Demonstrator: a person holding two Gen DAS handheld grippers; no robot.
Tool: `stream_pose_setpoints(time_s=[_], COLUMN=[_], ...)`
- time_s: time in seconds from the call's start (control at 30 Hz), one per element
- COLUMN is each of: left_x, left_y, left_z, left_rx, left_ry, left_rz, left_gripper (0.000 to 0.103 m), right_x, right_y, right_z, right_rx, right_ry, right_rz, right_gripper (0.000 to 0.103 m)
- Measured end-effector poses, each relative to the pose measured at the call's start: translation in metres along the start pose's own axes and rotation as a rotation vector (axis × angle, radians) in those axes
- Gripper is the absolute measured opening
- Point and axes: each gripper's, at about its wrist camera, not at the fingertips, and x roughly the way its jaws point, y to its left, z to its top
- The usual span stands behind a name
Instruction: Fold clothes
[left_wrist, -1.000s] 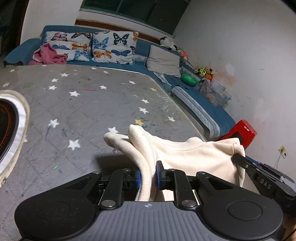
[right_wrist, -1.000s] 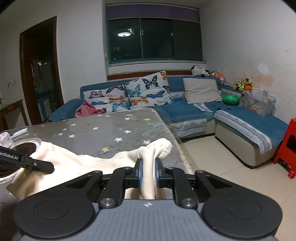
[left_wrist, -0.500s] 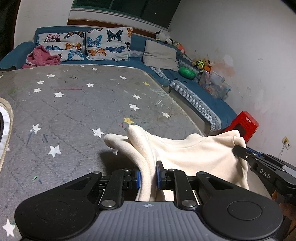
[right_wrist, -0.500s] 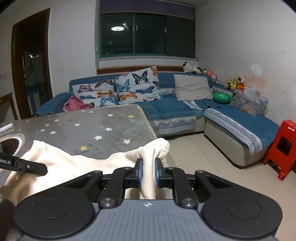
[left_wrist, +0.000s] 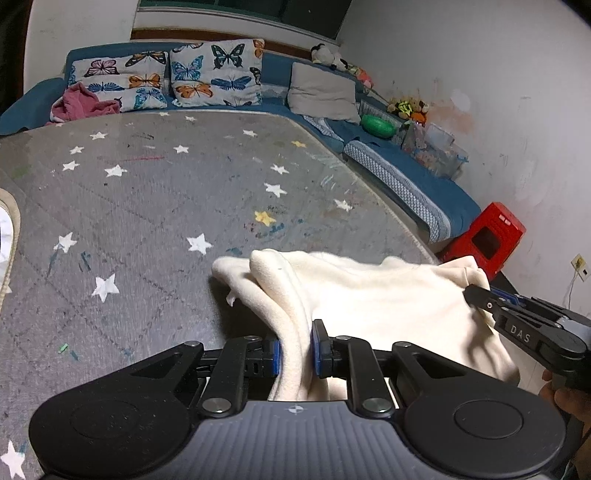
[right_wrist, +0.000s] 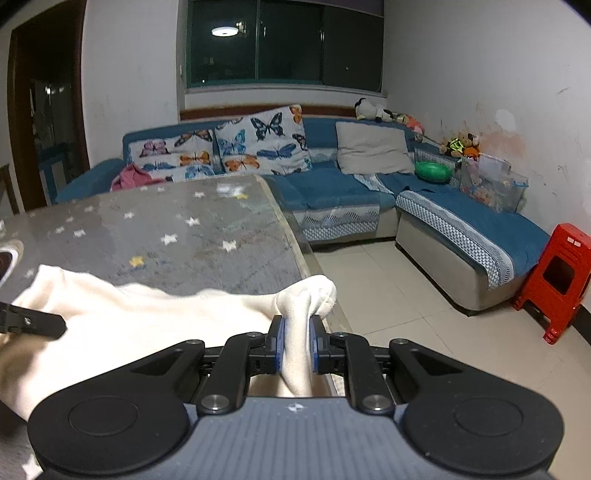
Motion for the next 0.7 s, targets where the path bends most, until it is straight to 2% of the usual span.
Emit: stream_pose_setpoints(time_s=[0.13,0.27,0.37,0.5,0.7], left_x=[0.003,0.000,-0.004,-0.008,0.000], left_y=[0.004,0.008,0.011,0.015,0.014], left_z=[-0.005,-0.004,-0.001,0.004,0.004], left_rx=[0.000,-0.005,-0.012,-0.017,-0.003], left_ry=[0.019,0.019,0.017,-0.002,0.009], left_rz=[0.000,0.012,0.021,0.023,0.036], left_gripper=[0.020,0.029,0.036,0.036,0.035], right_x=[0.009,0.010,0.003,-0.003,0.015], right_y=[-0.002,-0.003,-0.005,-0.006,-0.004], right_z=[-0.005,-0.007,-0.004,0.003,0.004], right_rx=[-0.002,-0.001,0.005,0.035,0.024], right_ry=[0.031,0.037,0.021,-0.007,0.014], right_rz=[-0.008,-0.021,-0.036,-0.012,0.036], right_gripper=[0.017,0.025,0.025,0.025,0.026])
